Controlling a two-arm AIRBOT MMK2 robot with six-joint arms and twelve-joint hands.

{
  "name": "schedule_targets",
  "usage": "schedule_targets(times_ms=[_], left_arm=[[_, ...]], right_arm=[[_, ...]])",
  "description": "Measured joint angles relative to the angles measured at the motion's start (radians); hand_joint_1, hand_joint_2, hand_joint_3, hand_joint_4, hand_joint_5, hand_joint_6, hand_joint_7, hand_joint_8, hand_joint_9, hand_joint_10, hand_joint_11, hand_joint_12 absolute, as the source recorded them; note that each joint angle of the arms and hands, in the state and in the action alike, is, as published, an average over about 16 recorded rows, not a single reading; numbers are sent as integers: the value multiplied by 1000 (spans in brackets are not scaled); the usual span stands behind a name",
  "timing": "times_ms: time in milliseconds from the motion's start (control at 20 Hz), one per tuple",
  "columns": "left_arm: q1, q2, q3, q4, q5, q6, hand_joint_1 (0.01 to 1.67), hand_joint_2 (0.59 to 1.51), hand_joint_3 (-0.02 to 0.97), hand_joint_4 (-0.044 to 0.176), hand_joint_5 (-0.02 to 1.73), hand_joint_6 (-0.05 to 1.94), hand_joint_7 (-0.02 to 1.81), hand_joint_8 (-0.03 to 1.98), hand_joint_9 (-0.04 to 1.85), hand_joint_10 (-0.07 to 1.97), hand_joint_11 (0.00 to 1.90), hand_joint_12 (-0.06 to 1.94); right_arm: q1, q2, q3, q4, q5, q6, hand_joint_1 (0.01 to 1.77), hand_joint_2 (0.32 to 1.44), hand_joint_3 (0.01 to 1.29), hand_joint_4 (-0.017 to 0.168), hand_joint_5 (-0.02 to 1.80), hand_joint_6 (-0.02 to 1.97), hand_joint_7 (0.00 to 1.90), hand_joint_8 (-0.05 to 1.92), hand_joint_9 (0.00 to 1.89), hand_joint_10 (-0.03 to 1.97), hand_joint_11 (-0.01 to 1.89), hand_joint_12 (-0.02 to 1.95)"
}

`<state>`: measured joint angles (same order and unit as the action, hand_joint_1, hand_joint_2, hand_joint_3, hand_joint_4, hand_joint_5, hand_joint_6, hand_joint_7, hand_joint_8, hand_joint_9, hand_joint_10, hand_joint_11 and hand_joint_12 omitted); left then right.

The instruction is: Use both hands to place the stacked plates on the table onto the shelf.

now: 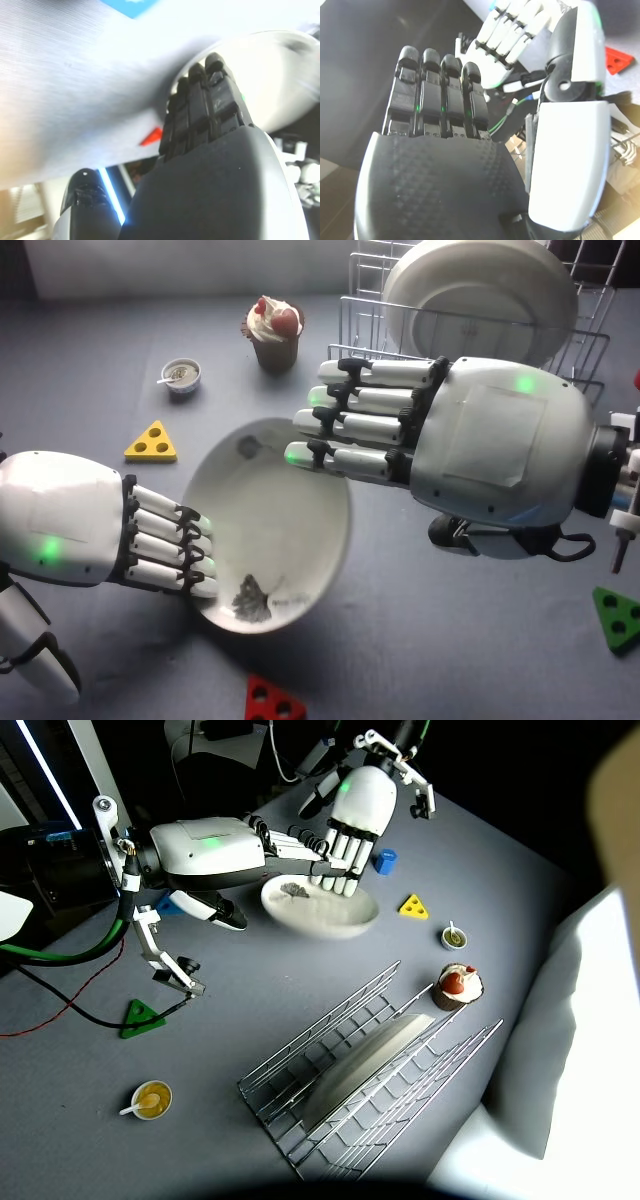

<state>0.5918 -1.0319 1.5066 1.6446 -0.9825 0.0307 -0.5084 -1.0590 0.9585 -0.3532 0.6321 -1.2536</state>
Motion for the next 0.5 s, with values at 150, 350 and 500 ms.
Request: schedule_targets(times_ms=[150,350,500], left_arm=[[7,0,-5,18,5,1,16,1002,-1,-11,126,-28,179,-8,191,7,175,6],[10,0,-6,31,5,2,16,999,-1,-11,124,-30,173,-6,189,4,177,2],[9,0,-4,35,4,2,16,1000,-1,-11,119,-30,169,-4,188,2,178,1]], right_arm=[[3,-13,3,-12,-14,-13,1170,837,11,5,285,20,236,4,266,1,251,17],[8,-41,19,-26,-49,-32,1174,837,11,5,283,20,226,4,269,1,255,16],[12,-71,37,-34,-81,-45,1179,838,12,5,285,20,225,4,269,1,258,16]])
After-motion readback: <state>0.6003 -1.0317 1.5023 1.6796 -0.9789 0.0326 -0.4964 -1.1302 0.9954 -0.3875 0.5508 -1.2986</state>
